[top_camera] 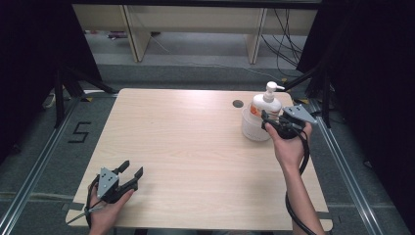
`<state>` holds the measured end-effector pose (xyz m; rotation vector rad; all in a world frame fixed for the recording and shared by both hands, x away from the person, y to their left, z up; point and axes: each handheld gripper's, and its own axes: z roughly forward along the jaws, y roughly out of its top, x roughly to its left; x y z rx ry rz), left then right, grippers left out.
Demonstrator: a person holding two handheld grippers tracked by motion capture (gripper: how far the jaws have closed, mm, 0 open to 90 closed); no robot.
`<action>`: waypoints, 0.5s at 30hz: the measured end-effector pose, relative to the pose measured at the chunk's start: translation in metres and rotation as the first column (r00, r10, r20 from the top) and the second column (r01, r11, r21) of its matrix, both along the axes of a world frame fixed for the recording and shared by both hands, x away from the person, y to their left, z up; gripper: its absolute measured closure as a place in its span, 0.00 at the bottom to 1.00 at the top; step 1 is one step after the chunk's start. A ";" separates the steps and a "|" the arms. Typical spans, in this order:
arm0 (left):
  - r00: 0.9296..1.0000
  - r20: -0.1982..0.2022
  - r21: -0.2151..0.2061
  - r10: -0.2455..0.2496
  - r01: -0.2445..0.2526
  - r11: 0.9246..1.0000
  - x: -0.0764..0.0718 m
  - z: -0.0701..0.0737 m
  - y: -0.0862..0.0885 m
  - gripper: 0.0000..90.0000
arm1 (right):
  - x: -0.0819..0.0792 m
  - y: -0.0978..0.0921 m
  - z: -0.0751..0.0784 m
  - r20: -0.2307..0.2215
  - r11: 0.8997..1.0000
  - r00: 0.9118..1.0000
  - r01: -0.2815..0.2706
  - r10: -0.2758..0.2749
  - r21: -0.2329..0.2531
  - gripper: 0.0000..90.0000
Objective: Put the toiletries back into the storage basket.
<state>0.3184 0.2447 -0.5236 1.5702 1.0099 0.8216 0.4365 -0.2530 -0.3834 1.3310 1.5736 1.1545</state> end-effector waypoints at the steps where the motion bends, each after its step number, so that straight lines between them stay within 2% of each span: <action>1: 1.000 0.000 0.000 0.001 -0.001 1.000 0.000 0.000 0.000 0.45 | -0.002 -0.001 -0.001 0.007 1.000 1.000 -0.007 0.007 -0.008 0.26; 4: 1.000 0.000 0.001 0.002 -0.002 1.000 0.000 0.000 0.000 0.45 | -0.009 -0.002 -0.003 0.007 1.000 1.000 -0.021 0.021 -0.016 0.26; 5: 1.000 0.000 0.001 0.003 -0.003 1.000 0.000 0.000 0.000 0.45 | -0.012 -0.001 -0.004 0.007 1.000 1.000 -0.016 0.016 -0.002 0.26; 9: 1.000 0.000 0.001 0.003 -0.003 1.000 0.000 0.000 0.000 0.45 | -0.021 -0.005 -0.006 0.006 0.999 0.999 -0.034 0.034 -0.027 0.26; 14: 1.000 0.001 -0.002 0.004 -0.004 1.000 0.000 0.000 0.000 0.45 | -0.032 -0.008 -0.013 0.012 0.999 0.999 -0.036 0.036 -0.007 0.26; 15: 1.000 0.001 -0.001 0.004 -0.004 1.000 0.000 0.000 0.000 0.45 | -0.036 -0.009 -0.015 -0.009 0.999 0.999 -0.034 0.034 -0.002 0.26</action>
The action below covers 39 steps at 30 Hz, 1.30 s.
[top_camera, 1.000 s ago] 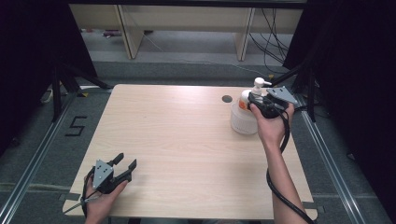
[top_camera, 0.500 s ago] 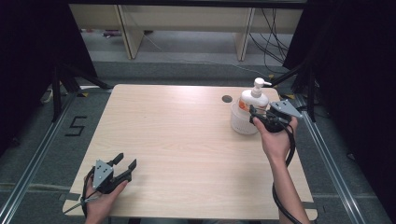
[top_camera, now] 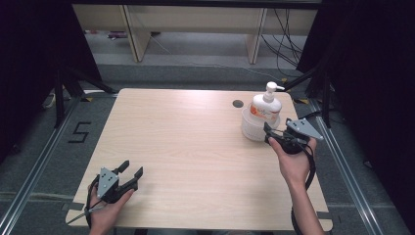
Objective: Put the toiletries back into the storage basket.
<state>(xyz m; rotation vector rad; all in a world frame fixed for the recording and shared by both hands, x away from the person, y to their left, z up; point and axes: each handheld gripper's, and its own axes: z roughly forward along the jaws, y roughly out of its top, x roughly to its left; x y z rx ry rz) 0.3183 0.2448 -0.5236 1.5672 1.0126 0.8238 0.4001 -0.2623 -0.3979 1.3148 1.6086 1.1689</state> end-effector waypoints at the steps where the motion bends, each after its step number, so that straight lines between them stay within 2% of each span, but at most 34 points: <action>1: 1.000 0.000 -0.001 0.000 0.000 1.000 0.000 0.000 0.000 0.45 | -0.001 -0.001 -0.002 0.021 1.000 1.000 -0.007 0.008 -0.009 0.26; 3: 1.000 0.000 0.001 0.000 0.000 1.000 0.000 0.000 0.000 0.45 | -0.006 -0.004 -0.006 0.017 1.000 1.000 -0.013 0.013 -0.015 0.27; 5: 1.000 0.000 0.002 0.001 -0.001 1.000 0.000 0.000 0.000 0.45 | -0.012 -0.005 -0.012 -0.005 1.000 1.000 -0.011 0.011 0.012 0.28; 6: 1.000 0.000 0.002 0.002 -0.002 1.000 0.000 0.000 0.000 0.45 | -0.014 -0.008 -0.015 -0.005 1.000 1.000 -0.028 0.028 0.006 0.28; 7: 1.000 0.000 0.003 0.002 -0.002 1.000 0.000 0.000 0.000 0.45 | -0.017 -0.008 -0.019 -0.006 0.999 1.000 -0.024 0.025 0.022 0.29; 8: 1.000 0.001 0.003 0.002 -0.002 1.000 0.000 0.000 0.000 0.45 | -0.020 -0.010 -0.022 -0.003 1.000 1.000 -0.013 0.013 -0.004 0.29; 9: 1.000 0.002 0.001 0.002 -0.002 1.000 0.000 0.000 0.000 0.45 | -0.023 -0.010 -0.025 -0.005 1.000 1.000 -0.010 0.010 0.021 0.29; 11: 1.000 0.001 0.004 0.003 -0.003 1.000 0.000 0.000 0.000 0.45 | -0.029 -0.013 -0.031 -0.006 1.000 1.000 -0.009 0.009 0.016 0.29; 12: 1.000 0.001 0.004 0.003 -0.003 1.000 0.000 0.000 0.000 0.45 | -0.032 -0.014 -0.035 -0.006 0.999 1.000 -0.007 0.007 0.036 0.29; 14: 1.000 0.001 0.003 0.004 -0.004 1.000 0.000 0.000 0.000 0.45 | -0.037 -0.016 -0.042 -0.012 0.999 1.000 -0.018 0.019 0.028 0.29; 15: 1.000 0.000 0.002 0.004 -0.004 1.000 0.000 0.000 0.000 0.45 | -0.041 -0.014 -0.045 -0.035 0.998 0.999 -0.009 0.011 0.056 0.29; 16: 1.000 0.001 0.003 0.004 -0.004 1.000 0.000 0.000 0.000 0.45 | -0.042 -0.017 -0.049 -0.018 1.000 1.000 -0.018 0.018 0.021 0.29; 17: 1.000 0.001 0.002 0.004 -0.004 1.000 0.000 0.000 0.000 0.45 | -0.044 -0.019 -0.053 -0.023 1.000 0.999 -0.027 0.027 0.017 0.29; 19: 1.000 0.000 0.003 0.004 -0.004 1.000 0.000 0.000 0.000 0.45 | -0.049 -0.020 -0.060 -0.031 1.000 0.999 -0.025 0.026 0.018 0.30; 20: 1.000 0.001 0.004 0.004 -0.004 1.000 0.000 0.000 0.000 0.45 | -0.052 -0.019 -0.063 -0.050 0.999 0.999 -0.009 0.012 0.051 0.30; 21: 1.000 0.001 0.003 0.005 -0.005 1.000 0.000 0.000 0.000 0.45 | -0.053 -0.021 -0.067 -0.031 0.999 0.999 -0.025 0.026 0.027 0.30; 22: 1.000 0.001 0.003 0.005 -0.005 1.000 0.000 0.000 0.000 0.45 | -0.055 -0.022 -0.069 -0.044 0.999 0.999 -0.020 0.022 0.034 0.30; 23: 1.000 0.001 0.002 0.005 -0.005 1.000 0.000 0.000 0.000 0.45 | -0.056 -0.022 -0.073 -0.034 0.999 0.999 -0.029 0.030 0.037 0.30; 24: 1.000 0.001 0.002 0.005 -0.005 1.000 0.000 0.000 0.000 0.45 | -0.058 -0.023 -0.075 -0.037 1.000 0.999 -0.024 0.024 0.014 0.30; 27: 1.000 0.001 0.003 0.005 -0.005 1.000 0.000 0.000 0.000 0.45 | -0.064 -0.022 -0.085 -0.055 0.999 0.998 -0.027 0.030 0.039 0.30; 28: 1.000 0.001 0.003 0.005 -0.005 1.000 0.000 0.000 0.000 0.45 | -0.065 -0.021 -0.089 -0.049 0.999 0.999 -0.021 0.023 0.038 0.30; 29: 1.000 0.001 0.002 0.004 -0.004 1.000 0.000 0.000 0.000 0.45 | -0.066 -0.022 -0.090 -0.056 0.999 0.998 -0.031 0.033 0.027 0.31; 30: 1.000 0.010 -0.005 -0.001 0.001 1.000 0.001 -0.001 0.000 0.45 | -0.069 -0.019 -0.093 -0.076 0.997 0.997 -0.022 0.027 0.068 0.31; 31: 1.000 0.003 -0.003 0.002 -0.002 1.000 0.000 0.000 0.000 0.45 | -0.068 -0.022 -0.094 -0.055 0.999 0.998 -0.041 0.041 0.016 0.31; 33: 1.000 -0.005 -0.011 0.006 -0.006 1.000 0.000 0.000 0.000 0.45 | -0.069 -0.021 -0.094 -0.062 0.999 0.998 -0.029 0.031 0.025 0.31; 34: 1.000 -0.005 -0.011 0.006 -0.006 1.000 0.000 0.000 0.000 0.45 | -0.068 -0.022 -0.094 -0.039 0.999 0.998 -0.048 0.049 0.019 0.31; 36: 1.000 -0.007 -0.008 0.005 -0.005 1.000 0.000 0.000 0.000 0.45 | -0.070 -0.021 -0.093 -0.052 0.999 0.998 -0.039 0.040 0.023 0.31; 38: 1.000 -0.010 -0.005 0.004 -0.005 1.000 0.000 0.000 0.000 0.45 | -0.070 -0.021 -0.094 -0.045 0.999 0.998 -0.040 0.041 0.019 0.31; 39: 1.000 -0.011 -0.004 0.005 -0.005 1.000 0.000 0.000 0.000 0.45 | -0.070 -0.019 -0.096 -0.053 0.999 0.998 -0.022 0.024 0.039 0.31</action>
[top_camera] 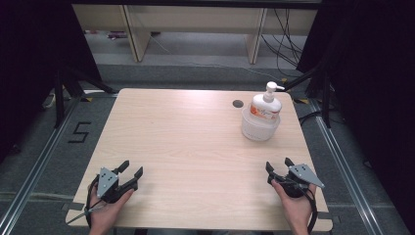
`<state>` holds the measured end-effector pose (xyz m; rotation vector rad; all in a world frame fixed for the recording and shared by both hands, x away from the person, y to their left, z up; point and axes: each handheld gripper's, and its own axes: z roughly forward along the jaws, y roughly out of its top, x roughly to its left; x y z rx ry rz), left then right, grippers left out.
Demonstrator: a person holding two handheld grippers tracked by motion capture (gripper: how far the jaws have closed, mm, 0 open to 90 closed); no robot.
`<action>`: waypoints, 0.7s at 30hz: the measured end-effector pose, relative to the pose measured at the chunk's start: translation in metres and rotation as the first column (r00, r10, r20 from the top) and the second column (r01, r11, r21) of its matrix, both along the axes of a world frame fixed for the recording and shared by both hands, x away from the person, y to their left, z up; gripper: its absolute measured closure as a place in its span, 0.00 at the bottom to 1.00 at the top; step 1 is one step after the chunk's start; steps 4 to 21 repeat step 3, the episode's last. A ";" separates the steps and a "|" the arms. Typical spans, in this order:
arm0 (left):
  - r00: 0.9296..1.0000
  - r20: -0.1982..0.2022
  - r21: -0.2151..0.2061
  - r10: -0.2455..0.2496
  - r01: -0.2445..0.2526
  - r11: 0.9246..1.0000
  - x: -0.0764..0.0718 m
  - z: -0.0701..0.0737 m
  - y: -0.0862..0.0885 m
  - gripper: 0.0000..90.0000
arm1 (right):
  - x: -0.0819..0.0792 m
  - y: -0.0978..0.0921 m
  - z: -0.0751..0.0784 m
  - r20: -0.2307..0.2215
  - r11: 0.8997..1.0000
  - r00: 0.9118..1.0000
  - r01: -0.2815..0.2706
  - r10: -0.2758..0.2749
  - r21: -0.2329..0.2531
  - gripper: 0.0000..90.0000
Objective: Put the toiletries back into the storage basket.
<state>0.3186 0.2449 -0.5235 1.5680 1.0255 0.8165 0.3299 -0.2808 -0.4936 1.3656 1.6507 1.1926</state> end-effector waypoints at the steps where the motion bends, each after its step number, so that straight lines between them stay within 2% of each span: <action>1: 1.000 0.000 0.001 0.000 0.000 1.000 0.000 0.000 0.000 0.45 | 0.001 -0.001 0.000 -0.007 1.000 1.000 -0.004 0.004 -0.023 0.31; 3: 1.000 0.000 0.002 0.000 0.000 1.000 0.000 0.000 0.000 0.45 | 0.000 -0.002 0.000 -0.006 1.000 1.000 -0.023 0.023 -0.021 0.30; 21: 1.000 0.000 0.002 0.000 0.000 1.000 0.000 0.000 0.000 0.45 | 0.000 -0.002 0.000 -0.006 1.000 1.000 -0.023 0.023 -0.021 0.30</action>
